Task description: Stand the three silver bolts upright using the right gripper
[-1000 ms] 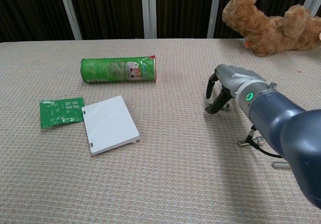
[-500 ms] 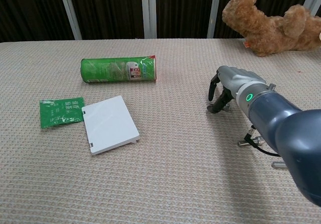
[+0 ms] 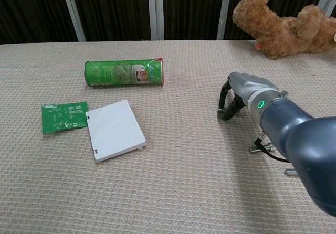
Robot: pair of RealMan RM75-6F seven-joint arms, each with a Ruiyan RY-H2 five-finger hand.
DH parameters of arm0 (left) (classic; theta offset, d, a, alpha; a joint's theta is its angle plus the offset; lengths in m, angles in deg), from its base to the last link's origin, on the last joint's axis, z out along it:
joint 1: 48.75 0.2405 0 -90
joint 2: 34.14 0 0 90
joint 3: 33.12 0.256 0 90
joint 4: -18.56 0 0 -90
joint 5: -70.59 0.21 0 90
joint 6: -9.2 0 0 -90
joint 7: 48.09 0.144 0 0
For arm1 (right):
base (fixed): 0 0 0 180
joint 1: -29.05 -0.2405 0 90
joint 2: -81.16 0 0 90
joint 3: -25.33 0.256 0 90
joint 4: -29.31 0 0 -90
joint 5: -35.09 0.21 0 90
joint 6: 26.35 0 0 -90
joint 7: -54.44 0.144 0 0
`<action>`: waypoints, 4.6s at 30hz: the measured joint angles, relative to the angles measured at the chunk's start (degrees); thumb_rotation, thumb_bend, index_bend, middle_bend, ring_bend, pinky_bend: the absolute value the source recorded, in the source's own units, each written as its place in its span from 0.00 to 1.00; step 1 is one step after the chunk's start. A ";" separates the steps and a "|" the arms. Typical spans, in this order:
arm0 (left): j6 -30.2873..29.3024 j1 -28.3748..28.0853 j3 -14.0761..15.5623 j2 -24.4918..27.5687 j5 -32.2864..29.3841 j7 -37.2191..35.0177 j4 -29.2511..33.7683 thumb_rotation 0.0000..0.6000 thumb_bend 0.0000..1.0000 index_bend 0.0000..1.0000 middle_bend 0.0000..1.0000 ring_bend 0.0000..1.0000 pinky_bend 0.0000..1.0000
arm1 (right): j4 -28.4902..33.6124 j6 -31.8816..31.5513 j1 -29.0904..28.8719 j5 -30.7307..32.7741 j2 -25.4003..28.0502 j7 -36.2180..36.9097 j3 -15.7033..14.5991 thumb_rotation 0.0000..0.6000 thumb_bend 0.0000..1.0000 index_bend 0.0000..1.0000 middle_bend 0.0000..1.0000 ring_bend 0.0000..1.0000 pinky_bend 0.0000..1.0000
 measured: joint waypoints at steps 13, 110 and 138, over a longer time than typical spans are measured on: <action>0.00 -0.05 0.09 -0.11 0.15 0.42 0.07 1.00 0.24 0.06 0.03 0.00 0.14 | -0.33 0.06 -0.12 0.66 0.27 -0.39 -0.29 1.00 0.34 0.56 0.00 0.00 0.00; -0.15 0.00 0.12 -0.22 0.04 1.02 0.18 1.00 0.24 0.06 0.03 0.00 0.14 | 5.19 3.23 -0.66 2.35 5.28 9.80 1.55 1.00 0.39 0.49 0.00 0.01 0.00; -0.01 -0.06 0.02 -0.30 -0.21 1.03 0.32 1.00 0.24 0.06 0.03 0.00 0.14 | 18.70 -0.96 0.38 2.19 13.43 5.27 0.72 1.00 0.21 0.23 0.00 0.00 0.00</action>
